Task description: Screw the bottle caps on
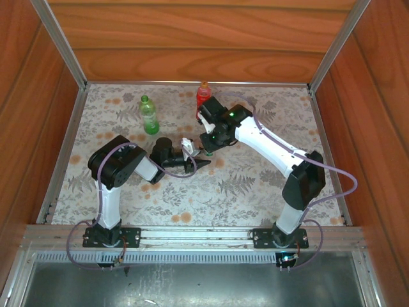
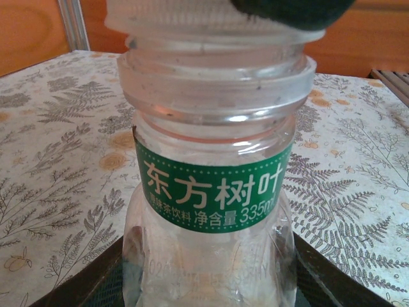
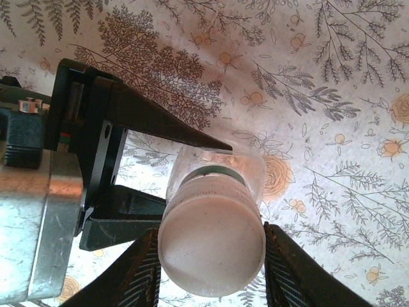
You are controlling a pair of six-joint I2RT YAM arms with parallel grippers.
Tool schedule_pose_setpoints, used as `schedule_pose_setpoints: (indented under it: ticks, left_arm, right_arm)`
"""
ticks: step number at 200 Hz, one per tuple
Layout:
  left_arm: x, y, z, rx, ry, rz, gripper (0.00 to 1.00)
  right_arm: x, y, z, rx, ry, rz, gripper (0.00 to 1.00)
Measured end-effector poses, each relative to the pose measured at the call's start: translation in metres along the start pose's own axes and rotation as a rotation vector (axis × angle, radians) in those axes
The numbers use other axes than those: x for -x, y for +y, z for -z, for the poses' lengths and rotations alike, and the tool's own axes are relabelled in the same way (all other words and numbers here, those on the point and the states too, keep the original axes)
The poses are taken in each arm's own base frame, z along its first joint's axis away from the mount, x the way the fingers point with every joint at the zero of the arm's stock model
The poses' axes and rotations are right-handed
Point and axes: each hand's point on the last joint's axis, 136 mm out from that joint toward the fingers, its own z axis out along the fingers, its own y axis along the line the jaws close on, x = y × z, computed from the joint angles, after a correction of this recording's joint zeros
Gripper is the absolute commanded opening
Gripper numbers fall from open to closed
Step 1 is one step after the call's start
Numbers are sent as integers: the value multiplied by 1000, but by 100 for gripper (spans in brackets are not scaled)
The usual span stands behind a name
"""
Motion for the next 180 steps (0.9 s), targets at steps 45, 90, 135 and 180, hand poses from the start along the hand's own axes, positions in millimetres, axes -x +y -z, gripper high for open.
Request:
schedule_pose_setpoints:
  ticks: [45,90,135,180]
  left_arm:
    - [0,0,0,-1,0,2,50]
    - [0,-1,0,-4,0,3,50]
    - [0,-1,0,-4,0,3,50]
    - [0,-1,0,-4,0,4,50]
  right_arm:
    - [0,0,0,3,2,-4,50]
    - [-3,2,-1,21,9,4,72]
    - [-11,-2,13,25,-41,9,65]
    - [3,-11,31,44,-135,-26,45]
